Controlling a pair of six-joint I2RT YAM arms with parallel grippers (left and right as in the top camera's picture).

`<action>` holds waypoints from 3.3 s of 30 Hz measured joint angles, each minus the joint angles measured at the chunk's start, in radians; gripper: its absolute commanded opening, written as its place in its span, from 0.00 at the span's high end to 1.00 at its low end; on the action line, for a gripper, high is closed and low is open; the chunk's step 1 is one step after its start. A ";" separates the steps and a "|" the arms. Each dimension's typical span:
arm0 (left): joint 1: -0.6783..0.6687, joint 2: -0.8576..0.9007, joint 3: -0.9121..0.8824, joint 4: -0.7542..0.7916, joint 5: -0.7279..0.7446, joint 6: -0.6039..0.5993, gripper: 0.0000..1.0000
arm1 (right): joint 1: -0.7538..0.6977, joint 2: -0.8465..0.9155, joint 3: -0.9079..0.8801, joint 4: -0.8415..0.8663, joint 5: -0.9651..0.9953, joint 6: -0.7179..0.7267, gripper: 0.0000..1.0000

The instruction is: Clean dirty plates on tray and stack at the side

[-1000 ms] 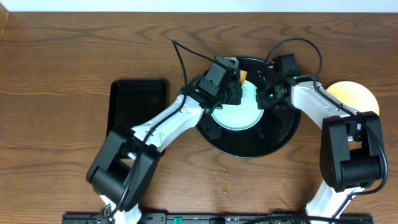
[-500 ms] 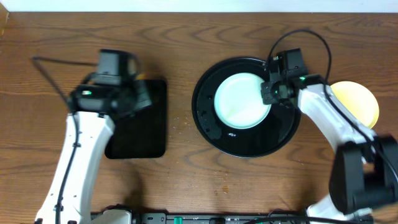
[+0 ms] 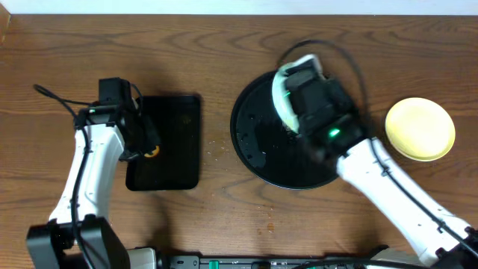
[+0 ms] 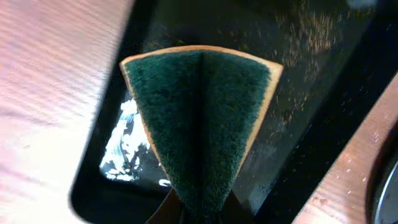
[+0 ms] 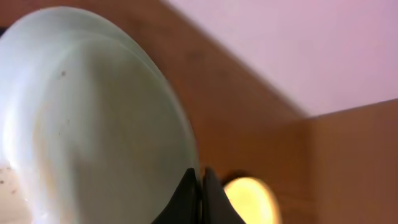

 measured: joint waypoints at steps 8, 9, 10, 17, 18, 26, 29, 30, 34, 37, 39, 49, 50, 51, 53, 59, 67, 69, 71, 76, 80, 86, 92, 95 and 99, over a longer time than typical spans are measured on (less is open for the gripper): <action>-0.001 0.012 -0.007 0.022 0.090 0.053 0.92 | 0.170 0.000 0.000 0.165 0.277 -0.168 0.99; -0.001 0.012 -0.007 0.022 0.096 0.055 0.92 | 0.171 0.000 0.000 0.165 0.291 -0.178 0.99; -0.001 0.012 -0.007 0.022 0.101 0.057 0.92 | 0.171 0.000 0.000 0.165 0.301 -0.185 0.99; -0.002 0.012 -0.007 0.042 0.158 0.071 0.92 | 0.171 0.000 0.000 0.161 0.336 -0.209 0.99; -0.002 0.012 -0.007 0.044 0.164 0.071 0.92 | 0.171 0.000 0.000 0.160 0.336 -0.210 0.99; -0.003 0.012 -0.007 0.058 0.230 0.071 0.92 | 0.161 0.000 0.000 0.045 0.213 -0.153 0.99; -0.012 0.012 -0.007 0.089 0.303 0.070 0.93 | 0.130 0.000 0.000 -0.004 0.123 -0.079 0.99; -0.020 0.012 -0.007 0.106 0.332 0.069 0.92 | 0.113 0.000 0.000 -0.025 0.079 -0.051 0.99; -0.087 0.012 -0.006 0.239 0.473 0.045 0.92 | 0.053 0.000 0.000 -0.098 -0.085 0.058 0.99; -0.177 0.012 -0.006 0.370 0.546 -0.008 0.92 | 0.021 -0.004 0.000 -0.141 -0.175 0.128 0.99; -0.241 0.012 -0.006 0.430 0.573 -0.044 0.92 | 0.007 -0.011 0.000 -0.152 -0.216 0.154 0.99; -0.560 0.012 -0.006 0.726 0.628 -0.281 0.92 | -0.010 -0.127 0.000 -0.146 -0.291 0.197 0.99; -0.574 0.012 -0.007 0.746 0.631 -0.299 0.92 | -0.010 -0.139 0.000 -0.146 -0.300 0.198 0.99; -0.583 0.012 -0.006 0.760 0.634 -0.316 0.92 | -0.010 -0.147 0.000 -0.147 -0.307 0.200 0.99; -0.592 0.012 -0.006 0.774 0.639 -0.342 0.92 | -0.010 -0.167 0.000 -0.148 -0.325 0.201 0.99; -0.591 0.012 -0.006 0.775 0.634 -0.377 0.92 | -0.010 -0.187 0.000 -0.147 -0.355 0.204 0.99; -0.557 0.012 -0.006 0.769 0.576 -0.376 0.92 | -0.010 -0.187 0.000 -0.150 -0.385 0.204 0.99; -0.540 0.012 -0.006 0.755 0.569 -0.376 0.92 | -0.010 -0.187 0.000 -0.150 -0.388 0.204 0.99; -0.528 0.012 -0.006 0.723 0.564 -0.374 0.92 | -0.010 -0.187 0.000 -0.150 -0.389 0.204 0.99; -0.524 0.012 -0.006 0.652 0.559 -0.354 0.92 | -0.010 -0.187 0.000 -0.139 -0.391 0.204 0.99; -0.524 0.012 -0.006 0.620 0.564 -0.341 0.92 | -0.010 -0.187 0.000 -0.133 -0.391 0.204 0.99; -0.524 0.012 -0.006 0.640 0.629 -0.326 0.93 | -0.010 -0.187 0.000 -0.131 -0.392 0.204 0.99; -0.524 0.012 -0.006 0.725 0.708 -0.327 0.92 | -0.010 -0.187 0.000 -0.131 -0.393 0.211 0.99; -0.524 0.012 -0.006 0.725 0.700 -0.327 0.92 | -0.010 -0.187 0.000 -0.131 -0.393 0.212 0.99; -0.519 0.012 -0.006 0.725 0.665 -0.326 0.92 | -0.010 -0.187 0.000 -0.132 -0.393 0.212 0.99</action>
